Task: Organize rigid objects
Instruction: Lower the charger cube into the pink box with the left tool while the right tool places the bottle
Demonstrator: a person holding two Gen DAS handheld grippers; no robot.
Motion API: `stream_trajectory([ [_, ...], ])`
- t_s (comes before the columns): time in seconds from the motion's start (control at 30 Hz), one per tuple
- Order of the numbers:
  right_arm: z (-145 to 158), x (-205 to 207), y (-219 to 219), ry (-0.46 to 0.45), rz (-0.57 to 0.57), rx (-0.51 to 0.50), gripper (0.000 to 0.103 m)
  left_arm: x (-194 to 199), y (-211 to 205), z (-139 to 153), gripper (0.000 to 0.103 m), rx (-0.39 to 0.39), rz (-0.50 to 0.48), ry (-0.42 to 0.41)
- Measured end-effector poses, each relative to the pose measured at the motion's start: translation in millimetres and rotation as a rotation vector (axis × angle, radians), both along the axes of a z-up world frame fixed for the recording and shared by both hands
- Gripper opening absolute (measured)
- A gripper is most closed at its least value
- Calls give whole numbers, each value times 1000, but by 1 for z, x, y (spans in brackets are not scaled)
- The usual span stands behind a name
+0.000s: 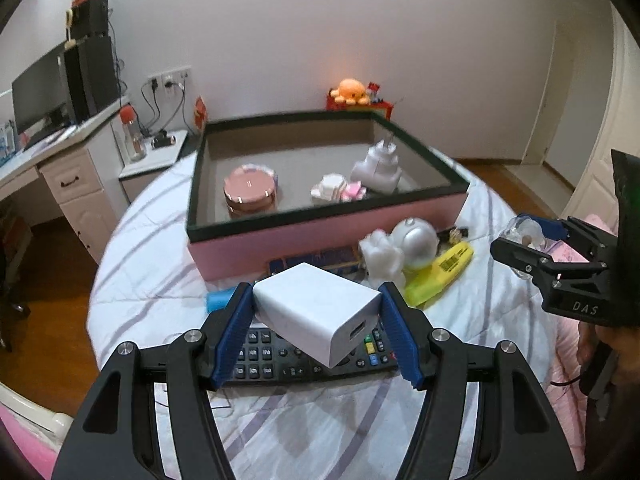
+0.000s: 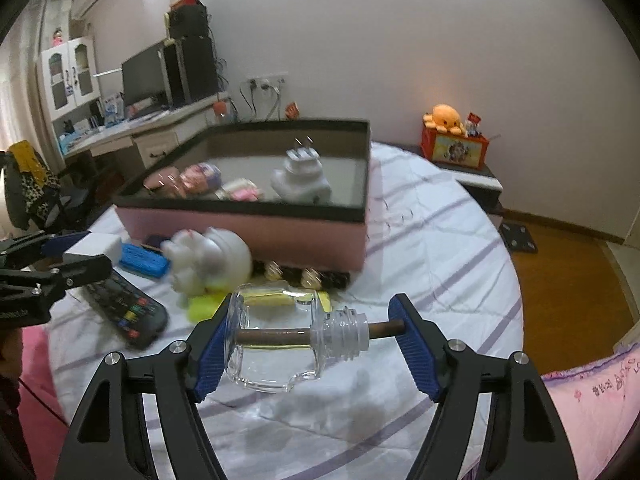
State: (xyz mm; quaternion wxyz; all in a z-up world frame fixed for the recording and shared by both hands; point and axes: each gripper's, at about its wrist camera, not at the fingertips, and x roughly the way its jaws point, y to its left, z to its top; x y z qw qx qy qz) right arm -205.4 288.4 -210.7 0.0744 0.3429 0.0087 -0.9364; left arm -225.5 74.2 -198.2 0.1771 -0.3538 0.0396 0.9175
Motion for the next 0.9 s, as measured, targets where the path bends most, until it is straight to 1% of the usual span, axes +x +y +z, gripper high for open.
stream_trajectory([
  [0.13, 20, 5, -9, 49, 18, 11, 76, 8, -6, 21, 65, 14, 26, 54],
  [0.4, 50, 9, -29, 120, 52, 29, 76, 17, -10, 51, 65, 20, 40, 134],
  [0.67, 84, 11, -41, 214, 68, 43, 76, 15, -13, 85, 65, 35, 50, 219],
  [0.73, 92, 10, -44, 237, 74, 46, 76, 16, -10, 91, 65, 28, 38, 234],
  [0.9, 106, 2, -52, 256, 110, 52, 76, 13, -10, 103, 65, 28, 36, 262],
])
